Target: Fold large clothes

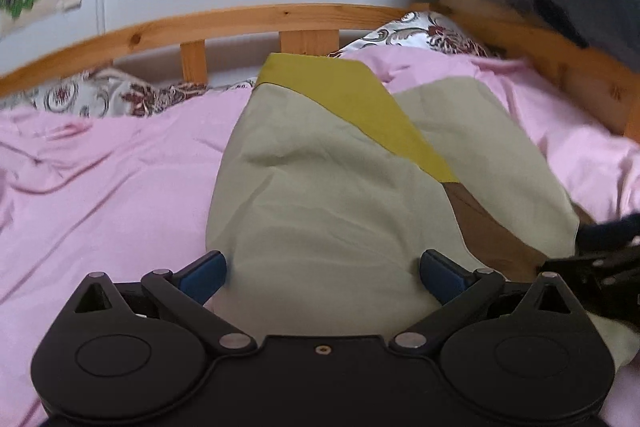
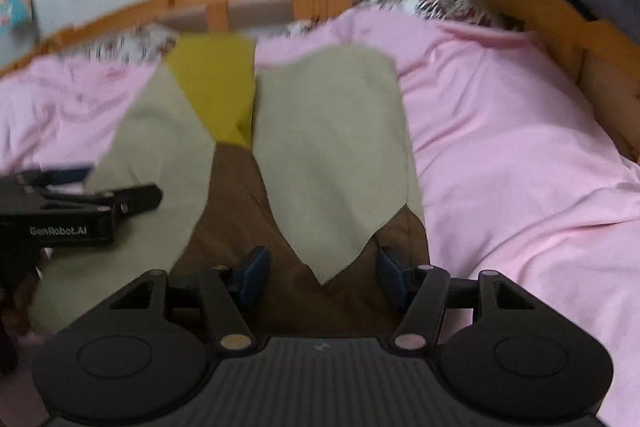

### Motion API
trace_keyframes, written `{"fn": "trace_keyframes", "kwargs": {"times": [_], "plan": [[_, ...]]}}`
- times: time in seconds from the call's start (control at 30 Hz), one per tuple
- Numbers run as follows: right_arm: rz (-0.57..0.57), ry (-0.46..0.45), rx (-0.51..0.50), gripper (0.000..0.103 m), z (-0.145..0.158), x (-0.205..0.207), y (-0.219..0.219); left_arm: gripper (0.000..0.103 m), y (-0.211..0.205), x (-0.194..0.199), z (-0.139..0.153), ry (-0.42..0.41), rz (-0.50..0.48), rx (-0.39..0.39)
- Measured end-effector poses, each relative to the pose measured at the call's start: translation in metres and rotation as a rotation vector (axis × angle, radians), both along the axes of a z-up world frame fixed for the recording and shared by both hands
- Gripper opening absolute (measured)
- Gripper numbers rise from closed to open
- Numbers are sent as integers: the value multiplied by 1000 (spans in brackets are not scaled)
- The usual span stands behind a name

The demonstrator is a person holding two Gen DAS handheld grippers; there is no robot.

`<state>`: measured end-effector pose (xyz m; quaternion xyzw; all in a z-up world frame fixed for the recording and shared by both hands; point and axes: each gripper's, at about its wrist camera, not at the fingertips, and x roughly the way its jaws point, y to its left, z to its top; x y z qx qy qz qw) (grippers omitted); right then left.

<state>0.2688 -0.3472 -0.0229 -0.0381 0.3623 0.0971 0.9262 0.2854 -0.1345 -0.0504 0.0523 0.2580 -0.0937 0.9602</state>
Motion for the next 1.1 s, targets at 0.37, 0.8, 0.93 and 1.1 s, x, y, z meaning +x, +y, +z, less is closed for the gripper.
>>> {"fn": "trace_keyframes", "kwargs": {"times": [0.37, 0.8, 0.93, 1.1], "plan": [[-12, -130, 27, 79, 15, -12, -5, 102, 13, -6, 15, 22, -19, -48], [-163, -84, 404, 88, -4, 6, -62, 102, 70, -28, 24, 187, -58, -415], [-145, -95, 339, 77, -7, 7, -55, 102, 82, -14, 7, 319, -42, -523], [-117, -131, 199, 47, -6, 5, -38, 102, 88, -7, -5, 385, -29, -603]]}}
